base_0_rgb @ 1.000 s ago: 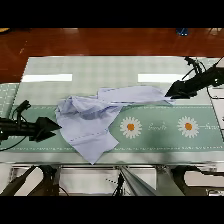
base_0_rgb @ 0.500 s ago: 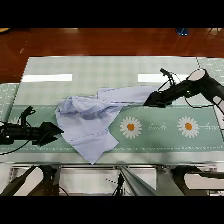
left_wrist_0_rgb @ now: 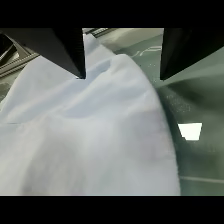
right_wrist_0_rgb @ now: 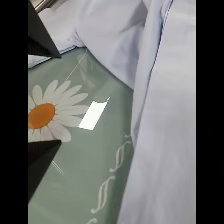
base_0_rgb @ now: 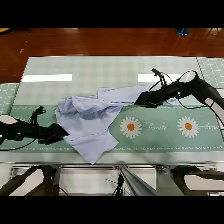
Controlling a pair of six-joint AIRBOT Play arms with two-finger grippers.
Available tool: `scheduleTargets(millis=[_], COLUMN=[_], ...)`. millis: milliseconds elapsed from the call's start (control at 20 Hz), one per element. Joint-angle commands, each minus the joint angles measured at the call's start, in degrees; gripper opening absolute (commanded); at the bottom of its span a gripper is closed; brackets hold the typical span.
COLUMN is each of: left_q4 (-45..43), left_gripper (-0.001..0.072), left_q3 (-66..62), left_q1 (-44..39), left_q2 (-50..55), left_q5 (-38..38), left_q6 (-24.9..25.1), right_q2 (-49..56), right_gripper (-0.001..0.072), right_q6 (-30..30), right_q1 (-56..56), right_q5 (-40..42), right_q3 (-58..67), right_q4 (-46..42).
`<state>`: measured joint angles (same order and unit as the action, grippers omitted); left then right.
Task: Fold the shirts.
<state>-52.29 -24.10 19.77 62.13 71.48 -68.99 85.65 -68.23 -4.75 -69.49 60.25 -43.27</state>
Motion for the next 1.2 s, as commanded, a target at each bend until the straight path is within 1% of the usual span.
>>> scheduleTargets(millis=[0, 150, 200, 250, 300, 500, 700, 750, 800, 1000, 1050, 1150], left_q4=[0.26, 0.92, 0.92, 0.87, 0.87, 0.87, 0.85, 0.85, 0.85, 0.85, 0.85, 0.85], left_gripper=[0.0518, 0.0518, 0.0499, 0.0417, 0.0373, 0.0372, 0.0358, 0.0286, 0.0233, 0.023, 0.0173, 0.0111], left_q3=[0.02, 0.02, 0.0, 0.0, 0.0, 0.0, 0.0, 0.0, 0.0, 0.0, 0.02, 0.02], left_q1=[-3.87, -4.22, -4.2, -4.22, -4.22, -4.22, -4.22, -4.22, -4.22, -4.22, -4.22, -4.22], left_q2=[1.92, 2.6, 2.6, 2.6, 2.6, 2.6, 2.6, 2.6, 2.6, 2.6, 2.6, 2.6], left_q5=[-4.11, -5.49, -5.66, -5.81, -5.99, -6.99, -7.1, -7.28, -7.58, -8.13, -8.17, -8.48], left_q6=[-0.92, -0.92, -0.9, -0.9, -0.9, -0.92, -0.9, -0.9, -0.92, -1.29, -1.29, -1.29], right_q2=[0.02, 0.02, 0.02, 0.02, 0.02, 1.53, 3.85, 3.91, 3.91, 4.13, 4.42, 5.27], right_gripper=[0.0589, 0.0589, 0.0589, 0.0589, 0.0588, 0.0589, 0.0589, 0.0589, 0.0589, 0.0589, 0.0588, 0.0589], right_q6=[-0.24, -0.15, -0.15, -0.2, -0.42, -3.26, -2.86, -2.91, -3.04, -4.48, -5.16, -5.27], right_q1=[-0.24, -1.64, -3.21, -5.31, -7.41, -14.43, -19.15, -20.28, -21.24, -24.48, -25.24, -26.56], right_q5=[-0.2, 1.2, 2.47, 4.07, 5.77, 11.3, 14.47, 15.85, 17.03, 21.35, 22.47, 24.02], right_q3=[-2.84, -6.34, -7.17, -7.8, -8.2, -8.24, -8.22, -8.22, -8.22, -8.22, -8.22, -8.22], right_q4=[2.21, 5.4, 5.44, 5.49, 5.49, 7.93, 14.12, 14.78, 15.19, 16.48, 16.79, 18.62])
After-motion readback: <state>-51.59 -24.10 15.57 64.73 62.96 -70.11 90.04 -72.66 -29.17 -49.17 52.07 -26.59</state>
